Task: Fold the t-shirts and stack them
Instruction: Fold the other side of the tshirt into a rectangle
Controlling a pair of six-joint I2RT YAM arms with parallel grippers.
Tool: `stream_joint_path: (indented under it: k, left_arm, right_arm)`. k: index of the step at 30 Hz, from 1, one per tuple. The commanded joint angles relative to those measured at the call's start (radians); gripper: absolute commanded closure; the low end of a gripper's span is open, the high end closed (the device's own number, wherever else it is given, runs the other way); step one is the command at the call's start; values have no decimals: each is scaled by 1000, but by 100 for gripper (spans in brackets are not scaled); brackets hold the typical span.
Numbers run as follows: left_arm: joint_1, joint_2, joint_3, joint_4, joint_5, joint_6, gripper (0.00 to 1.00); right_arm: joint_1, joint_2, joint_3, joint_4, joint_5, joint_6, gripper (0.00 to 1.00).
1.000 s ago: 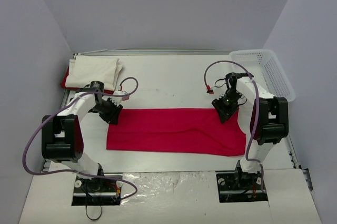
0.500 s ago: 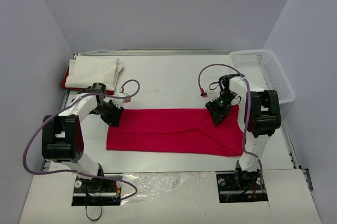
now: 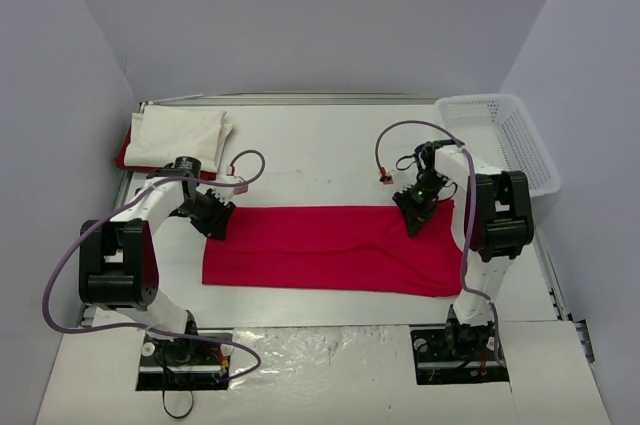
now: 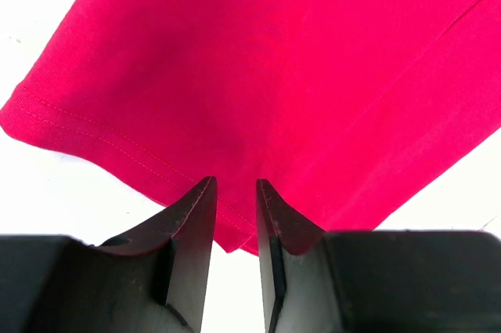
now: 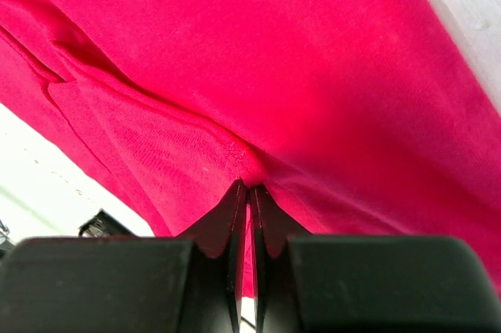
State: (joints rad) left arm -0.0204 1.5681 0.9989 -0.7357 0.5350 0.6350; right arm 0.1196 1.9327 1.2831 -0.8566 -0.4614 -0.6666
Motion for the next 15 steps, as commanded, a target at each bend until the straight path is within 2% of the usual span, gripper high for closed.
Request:
stream_joint_path:
  k: [1,15]
  left_arm:
    - [-1,-43,-3,-16,22,-6,75]
    - [-1,-68,-8,-24,19,-9,78]
  right_arm:
    - [11,-86,-5,-76,-10,-1,100]
    - [95,-258,-67,-248,-22,-50,100]
